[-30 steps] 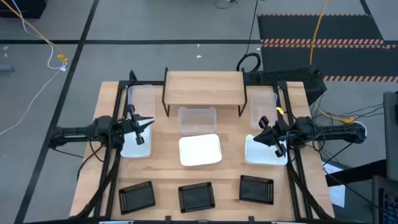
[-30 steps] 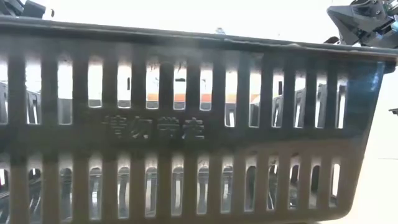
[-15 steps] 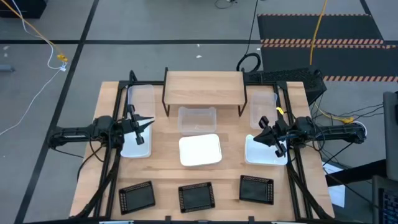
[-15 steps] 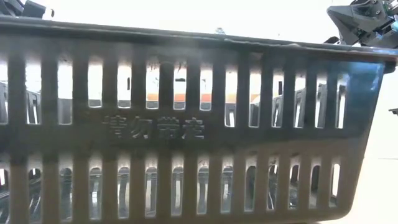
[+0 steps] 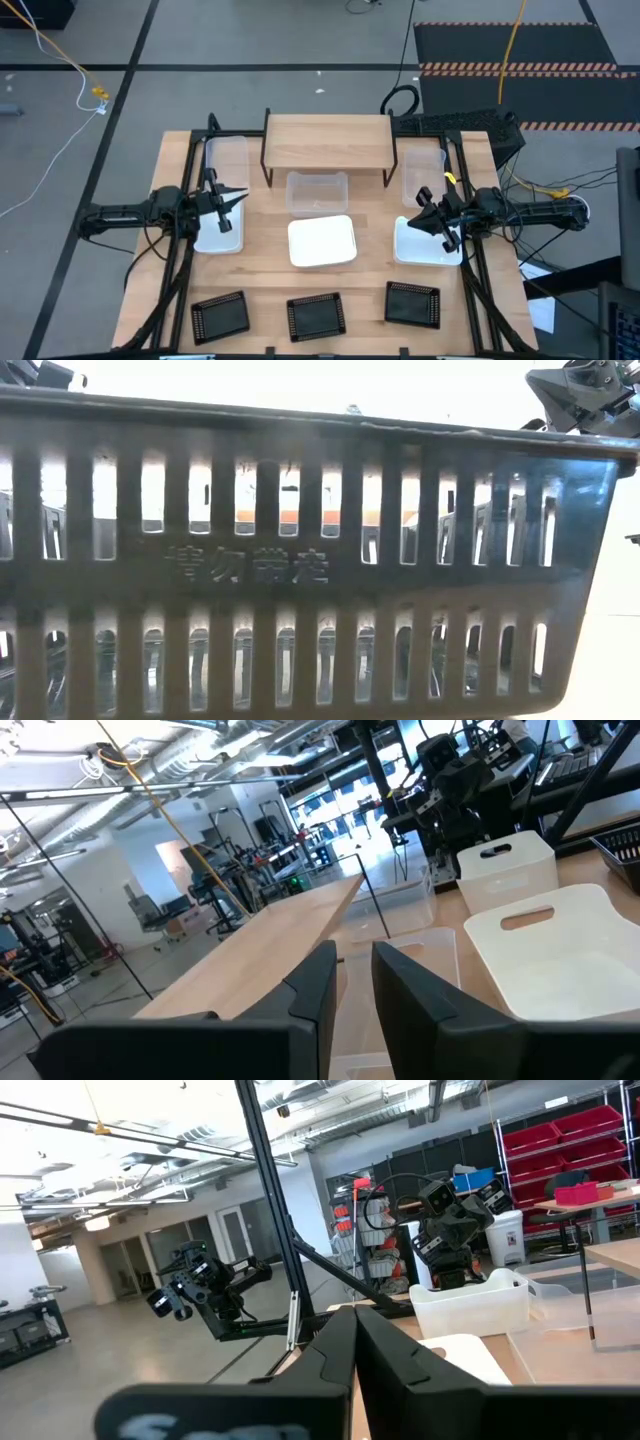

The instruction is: Stack baskets on shelf by color

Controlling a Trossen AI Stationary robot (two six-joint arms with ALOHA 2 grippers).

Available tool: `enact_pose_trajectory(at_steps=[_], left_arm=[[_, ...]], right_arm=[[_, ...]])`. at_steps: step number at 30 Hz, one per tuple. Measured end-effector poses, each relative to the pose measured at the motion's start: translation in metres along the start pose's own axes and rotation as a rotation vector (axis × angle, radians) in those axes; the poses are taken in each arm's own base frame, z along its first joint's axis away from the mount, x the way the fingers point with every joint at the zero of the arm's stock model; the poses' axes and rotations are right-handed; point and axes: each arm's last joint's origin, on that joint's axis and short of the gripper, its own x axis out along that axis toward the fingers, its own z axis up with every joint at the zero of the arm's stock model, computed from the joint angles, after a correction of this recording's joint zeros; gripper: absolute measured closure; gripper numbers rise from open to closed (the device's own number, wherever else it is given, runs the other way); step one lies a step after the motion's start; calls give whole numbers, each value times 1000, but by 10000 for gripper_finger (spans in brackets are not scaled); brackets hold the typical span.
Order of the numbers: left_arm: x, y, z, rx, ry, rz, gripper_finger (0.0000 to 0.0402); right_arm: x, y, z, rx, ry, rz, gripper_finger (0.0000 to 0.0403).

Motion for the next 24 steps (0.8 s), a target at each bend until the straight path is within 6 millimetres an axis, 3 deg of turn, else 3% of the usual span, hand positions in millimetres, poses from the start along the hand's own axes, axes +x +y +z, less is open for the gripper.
enact_pose_trajectory(at_steps=[24], left_arm=[[0,0,0,0,0,0,330]], right_arm=[[0,0,0,-23,0,0,399]])
